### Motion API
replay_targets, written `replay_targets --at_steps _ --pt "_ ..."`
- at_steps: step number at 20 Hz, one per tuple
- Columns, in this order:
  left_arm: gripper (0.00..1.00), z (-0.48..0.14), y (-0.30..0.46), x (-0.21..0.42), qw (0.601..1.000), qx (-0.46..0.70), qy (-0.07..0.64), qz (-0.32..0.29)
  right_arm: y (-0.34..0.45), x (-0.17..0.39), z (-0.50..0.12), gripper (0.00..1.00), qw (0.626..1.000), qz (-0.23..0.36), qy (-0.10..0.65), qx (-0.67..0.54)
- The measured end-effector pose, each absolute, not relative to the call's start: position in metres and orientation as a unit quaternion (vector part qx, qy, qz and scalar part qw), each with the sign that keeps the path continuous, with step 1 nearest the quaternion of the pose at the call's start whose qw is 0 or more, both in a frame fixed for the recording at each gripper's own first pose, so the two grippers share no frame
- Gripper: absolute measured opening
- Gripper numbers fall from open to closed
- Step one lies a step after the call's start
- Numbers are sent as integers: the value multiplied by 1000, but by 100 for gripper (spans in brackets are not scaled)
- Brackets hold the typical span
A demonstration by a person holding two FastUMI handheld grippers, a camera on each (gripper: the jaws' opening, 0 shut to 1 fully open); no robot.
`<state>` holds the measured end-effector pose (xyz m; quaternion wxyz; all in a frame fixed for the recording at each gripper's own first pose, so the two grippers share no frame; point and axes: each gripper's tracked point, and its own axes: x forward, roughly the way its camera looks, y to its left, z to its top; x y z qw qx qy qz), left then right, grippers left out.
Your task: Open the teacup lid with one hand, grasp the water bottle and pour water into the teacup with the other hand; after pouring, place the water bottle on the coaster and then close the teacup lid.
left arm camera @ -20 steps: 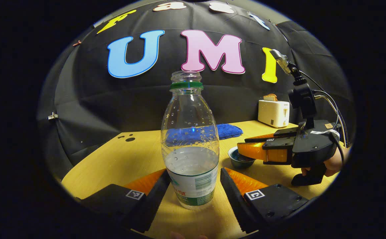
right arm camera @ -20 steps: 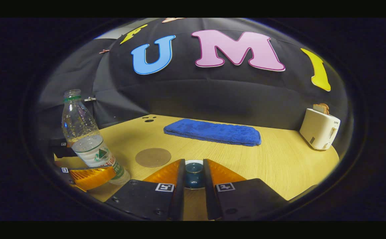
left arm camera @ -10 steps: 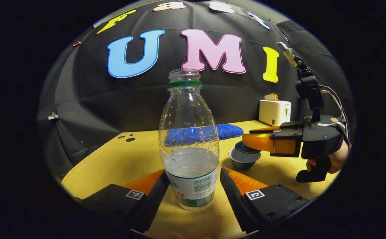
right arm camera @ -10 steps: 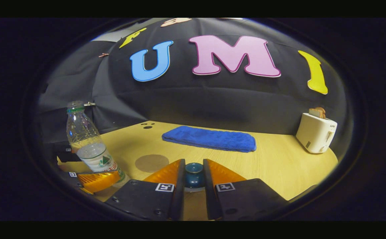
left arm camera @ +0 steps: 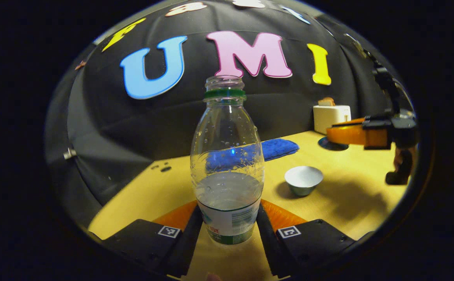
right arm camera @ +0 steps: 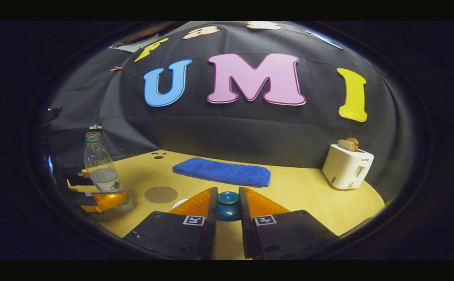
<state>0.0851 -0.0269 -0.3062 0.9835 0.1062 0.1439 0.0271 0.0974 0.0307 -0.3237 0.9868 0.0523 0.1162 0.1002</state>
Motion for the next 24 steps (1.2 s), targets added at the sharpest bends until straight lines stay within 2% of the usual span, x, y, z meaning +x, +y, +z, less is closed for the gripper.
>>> replay_targets --at_steps 3,4,5,6,7,8,9,10,11,15,16,17,20,21,23,24 --pt "76 -300 -9 98 955 249 160 30 11 90 -322 31 989 85 112 54" --pt "75 -296 -5 105 941 297 160 29 4 87 -323 26 989 79 112 55" --pt "75 -291 -6 114 928 337 155 27 -3 84 -324 31 990 73 112 55" --pt "75 -287 -9 123 918 366 152 22 -10 81 -325 26 990 68 111 53" --pt "75 -288 -10 128 909 388 151 17 -17 78 -326 26 991 64 111 51" --pt "75 -289 -11 131 899 410 154 13 -24 74 -327 36 991 60 111 48" --pt "75 -292 -13 136 887 433 158 12 -30 72 -327 36 991 57 111 47" --pt "75 -294 -12 140 875 456 161 12 -34 69 -328 26 991 55 111 46" --pt "75 -297 -9 145 863 478 164 13 -39 66 -329 31 992 53 110 44" --pt "75 -302 -3 148 816 552 174 11 -55 57 -333 36 992 43 111 41" --pt "75 -300 -4 150 806 567 173 9 -59 57 -334 31 992 41 112 41" --pt "75 -300 -5 152 795 583 170 8 -62 55 -335 36 992 40 112 39" --pt "75 -301 -4 154 765 624 161 -1 -66 53 -337 31 992 38 112 38" --pt "75 -302 -4 157 759 631 160 -3 -68 54 -336 26 992 37 111 38" --pt "75 -304 -3 165 747 646 160 -3 -70 53 -336 26 993 36 110 37" --pt "75 -304 -2 167 740 654 158 -2 -71 53 -337 30 993 35 111 36"
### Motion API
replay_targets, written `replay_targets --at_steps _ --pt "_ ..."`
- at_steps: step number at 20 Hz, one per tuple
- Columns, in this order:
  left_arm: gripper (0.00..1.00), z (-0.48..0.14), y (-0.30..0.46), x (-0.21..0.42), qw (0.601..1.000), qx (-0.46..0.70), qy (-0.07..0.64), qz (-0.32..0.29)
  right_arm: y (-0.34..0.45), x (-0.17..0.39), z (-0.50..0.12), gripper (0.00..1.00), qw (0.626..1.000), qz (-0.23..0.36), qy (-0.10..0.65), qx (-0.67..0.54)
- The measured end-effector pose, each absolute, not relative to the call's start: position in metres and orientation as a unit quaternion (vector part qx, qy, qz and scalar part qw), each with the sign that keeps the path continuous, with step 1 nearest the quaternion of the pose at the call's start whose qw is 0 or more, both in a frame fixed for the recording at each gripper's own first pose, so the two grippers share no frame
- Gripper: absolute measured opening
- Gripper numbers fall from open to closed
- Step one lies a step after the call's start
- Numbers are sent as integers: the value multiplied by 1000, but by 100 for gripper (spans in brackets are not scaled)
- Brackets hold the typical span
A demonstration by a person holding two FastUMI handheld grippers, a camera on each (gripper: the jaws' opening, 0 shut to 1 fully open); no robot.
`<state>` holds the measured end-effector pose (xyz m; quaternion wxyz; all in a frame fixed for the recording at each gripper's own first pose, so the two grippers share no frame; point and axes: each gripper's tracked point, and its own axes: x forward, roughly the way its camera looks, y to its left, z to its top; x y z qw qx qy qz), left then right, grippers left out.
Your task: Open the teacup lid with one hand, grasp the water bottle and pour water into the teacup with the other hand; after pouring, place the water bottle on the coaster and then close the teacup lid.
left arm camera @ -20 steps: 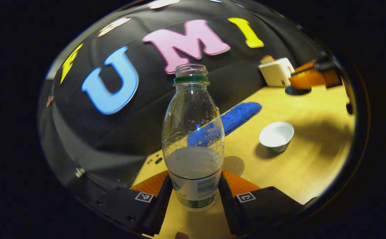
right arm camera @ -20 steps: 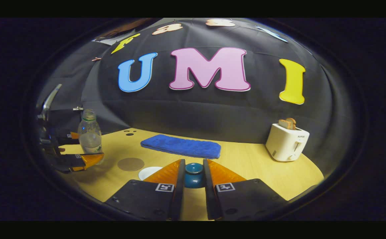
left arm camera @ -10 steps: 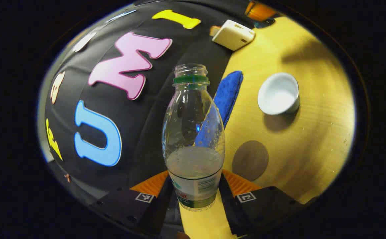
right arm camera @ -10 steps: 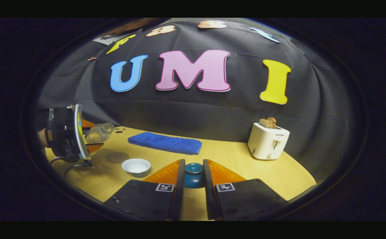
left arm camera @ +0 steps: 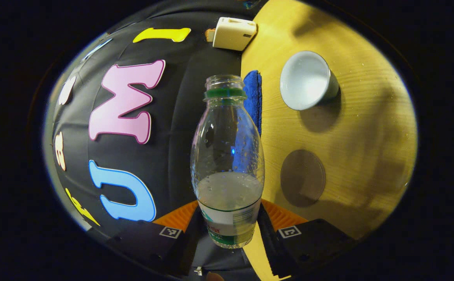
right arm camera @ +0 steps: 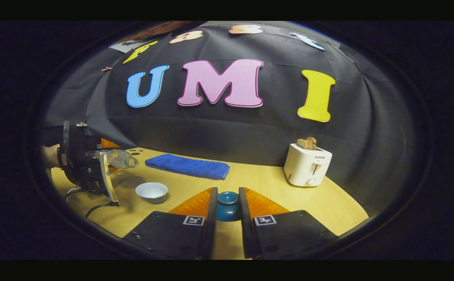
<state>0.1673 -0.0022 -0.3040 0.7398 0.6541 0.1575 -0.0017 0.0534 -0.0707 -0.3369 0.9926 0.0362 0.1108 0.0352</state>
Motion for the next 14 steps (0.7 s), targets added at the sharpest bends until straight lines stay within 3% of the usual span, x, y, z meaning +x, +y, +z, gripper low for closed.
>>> replay_targets --at_steps 1,11,12,14 --pt "75 -303 -1 169 734 661 154 -1 -72 53 -337 26 993 35 111 36" --pt "75 -290 -1 189 676 729 109 -4 -72 51 -340 26 992 37 113 30" --pt "75 -290 -1 191 671 734 107 -5 -72 51 -340 31 993 36 113 29" --pt "75 -291 -2 195 665 740 101 -8 -73 50 -342 26 992 37 114 30"
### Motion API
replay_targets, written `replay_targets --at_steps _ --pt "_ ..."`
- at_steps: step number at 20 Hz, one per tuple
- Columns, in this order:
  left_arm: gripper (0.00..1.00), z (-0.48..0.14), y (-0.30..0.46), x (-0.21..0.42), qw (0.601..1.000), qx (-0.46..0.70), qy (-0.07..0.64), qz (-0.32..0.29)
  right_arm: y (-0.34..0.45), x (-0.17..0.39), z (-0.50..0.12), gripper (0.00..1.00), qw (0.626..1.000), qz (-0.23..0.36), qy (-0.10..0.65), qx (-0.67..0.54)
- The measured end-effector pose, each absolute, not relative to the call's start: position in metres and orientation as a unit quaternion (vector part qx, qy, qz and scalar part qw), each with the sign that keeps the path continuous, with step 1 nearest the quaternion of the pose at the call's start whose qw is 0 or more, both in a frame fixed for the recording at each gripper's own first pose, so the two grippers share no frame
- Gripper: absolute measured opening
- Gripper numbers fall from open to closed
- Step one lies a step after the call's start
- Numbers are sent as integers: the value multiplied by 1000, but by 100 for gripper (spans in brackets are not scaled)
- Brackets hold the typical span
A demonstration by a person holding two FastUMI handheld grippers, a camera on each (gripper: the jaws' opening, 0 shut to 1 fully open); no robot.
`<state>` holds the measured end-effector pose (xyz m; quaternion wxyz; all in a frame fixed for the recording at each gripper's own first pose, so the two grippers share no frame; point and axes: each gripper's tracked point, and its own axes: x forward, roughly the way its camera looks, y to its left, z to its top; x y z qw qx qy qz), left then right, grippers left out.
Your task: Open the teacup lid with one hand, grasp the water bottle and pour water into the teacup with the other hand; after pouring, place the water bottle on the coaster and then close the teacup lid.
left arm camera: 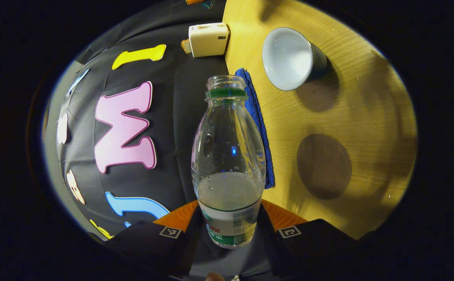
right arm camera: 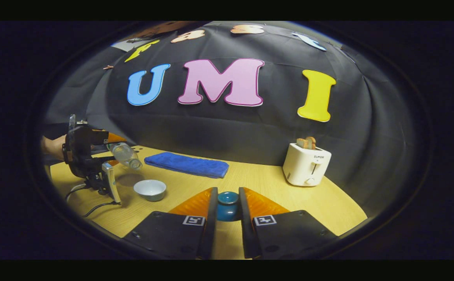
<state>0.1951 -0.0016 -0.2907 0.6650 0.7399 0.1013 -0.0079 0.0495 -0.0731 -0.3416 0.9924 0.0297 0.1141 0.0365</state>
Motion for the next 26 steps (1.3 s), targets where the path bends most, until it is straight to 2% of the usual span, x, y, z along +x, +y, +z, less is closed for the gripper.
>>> replay_targets --at_steps 1,5,6,9,10,11,13,14,15,16,17,18,20,21,22,23,24,25,26 --pt "75 -290 -3 196 662 743 98 -8 -74 49 -342 31 992 35 114 29" --pt "75 -286 -6 199 654 752 86 -10 -75 46 -341 31 992 34 115 30" --pt "75 -284 -6 200 652 754 85 -10 -75 46 -341 26 993 33 113 30" --pt "75 -284 -7 200 648 757 81 -10 -76 46 -339 26 993 33 111 28" --pt "75 -284 -7 201 646 759 80 -10 -77 45 -339 30 993 33 110 27" --pt "75 -283 -8 201 645 760 79 -10 -77 45 -338 26 993 34 110 26" --pt "75 -282 -8 202 639 766 75 -10 -77 44 -338 26 993 34 110 25" --pt "74 -280 -7 203 635 769 72 -9 -77 43 -337 31 993 33 109 24" --pt "74 -278 -7 204 632 772 68 -8 -78 43 -337 31 993 33 109 23" --pt "74 -276 -7 206 627 776 63 -8 -77 42 -336 26 993 33 108 22" --pt "75 -274 -7 208 623 780 57 -10 -77 42 -335 26 993 34 108 22" --pt "74 -274 -8 210 617 785 52 -11 -77 41 -336 35 993 34 108 21" --pt "74 -268 -7 214 606 795 41 -10 -77 41 -336 26 994 34 107 19" --pt "74 -266 -8 215 602 797 36 -10 -78 40 -334 31 994 33 106 19" --pt "75 -266 -10 216 599 800 32 -10 -78 40 -334 26 994 33 106 20" --pt "74 -264 -10 218 596 803 27 -10 -78 40 -334 26 994 32 105 20" --pt "74 -263 -12 220 591 806 22 -11 -78 40 -334 36 994 31 104 21" --pt "74 -261 -12 221 588 809 18 -12 -78 40 -334 36 994 31 104 22" --pt "75 -260 -14 222 584 811 14 -12 -78 41 -334 26 994 31 104 22"
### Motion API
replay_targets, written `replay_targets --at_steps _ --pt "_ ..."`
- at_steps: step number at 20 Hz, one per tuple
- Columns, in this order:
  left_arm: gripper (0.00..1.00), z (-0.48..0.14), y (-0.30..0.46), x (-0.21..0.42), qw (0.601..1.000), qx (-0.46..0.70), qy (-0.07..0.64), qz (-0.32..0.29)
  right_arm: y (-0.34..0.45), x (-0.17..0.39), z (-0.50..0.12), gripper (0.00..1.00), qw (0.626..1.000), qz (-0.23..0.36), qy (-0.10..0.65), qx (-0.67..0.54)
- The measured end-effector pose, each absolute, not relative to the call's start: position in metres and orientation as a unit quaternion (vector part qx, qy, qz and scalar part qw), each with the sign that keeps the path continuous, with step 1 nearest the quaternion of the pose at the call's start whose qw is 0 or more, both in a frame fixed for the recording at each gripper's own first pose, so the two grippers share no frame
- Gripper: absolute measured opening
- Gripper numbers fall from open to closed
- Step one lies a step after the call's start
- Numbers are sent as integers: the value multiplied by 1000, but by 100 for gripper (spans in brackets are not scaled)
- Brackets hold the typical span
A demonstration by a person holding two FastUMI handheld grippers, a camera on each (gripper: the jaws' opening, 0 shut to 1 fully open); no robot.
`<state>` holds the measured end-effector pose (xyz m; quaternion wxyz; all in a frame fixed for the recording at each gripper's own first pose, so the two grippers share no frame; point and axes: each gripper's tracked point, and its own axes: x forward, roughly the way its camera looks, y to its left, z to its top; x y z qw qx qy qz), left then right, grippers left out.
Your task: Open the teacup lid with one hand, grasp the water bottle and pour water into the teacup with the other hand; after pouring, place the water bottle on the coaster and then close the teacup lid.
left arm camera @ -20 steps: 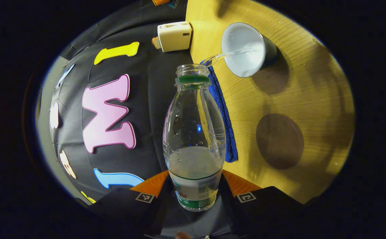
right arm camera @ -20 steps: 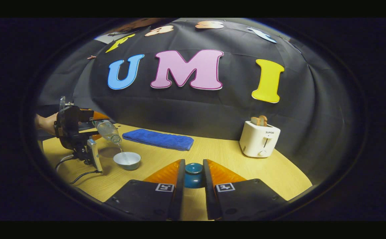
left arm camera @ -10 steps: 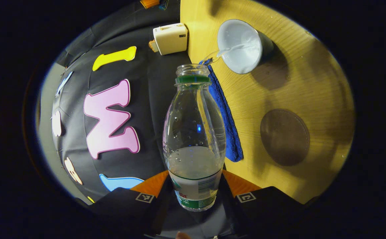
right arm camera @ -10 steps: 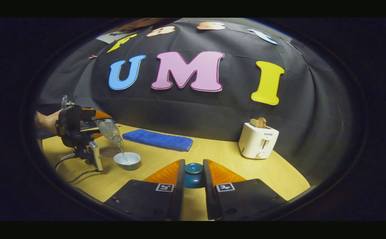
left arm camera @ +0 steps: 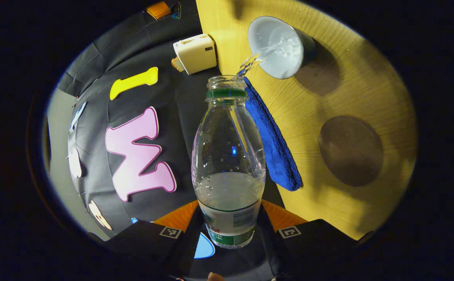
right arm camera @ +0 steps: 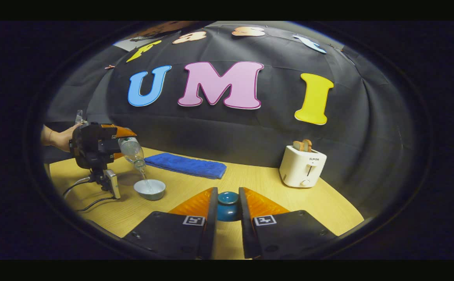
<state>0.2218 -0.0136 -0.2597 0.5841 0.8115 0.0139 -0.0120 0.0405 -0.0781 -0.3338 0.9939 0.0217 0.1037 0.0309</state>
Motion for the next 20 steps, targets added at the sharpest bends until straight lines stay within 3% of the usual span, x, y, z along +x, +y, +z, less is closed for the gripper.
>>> replay_targets --at_steps 1,3,8,10,14,18,20 --pt "75 -257 -13 223 581 814 10 -11 -78 41 -333 35 994 31 103 22" --pt "75 -251 -15 226 575 818 -2 -7 -77 41 -334 26 994 32 102 22" --pt "74 -235 -21 233 553 832 -45 0 -79 42 -332 30 994 31 99 20" --pt "75 -225 -27 234 542 838 -66 4 -81 42 -331 26 995 28 96 21" --pt "75 -210 -34 236 526 844 -104 11 -83 42 -329 35 995 27 94 21" --pt "74 -195 -44 235 500 852 -158 21 -84 42 -327 31 996 27 87 22" --pt "75 -188 -49 234 493 851 -181 25 -84 41 -327 36 996 27 86 21"
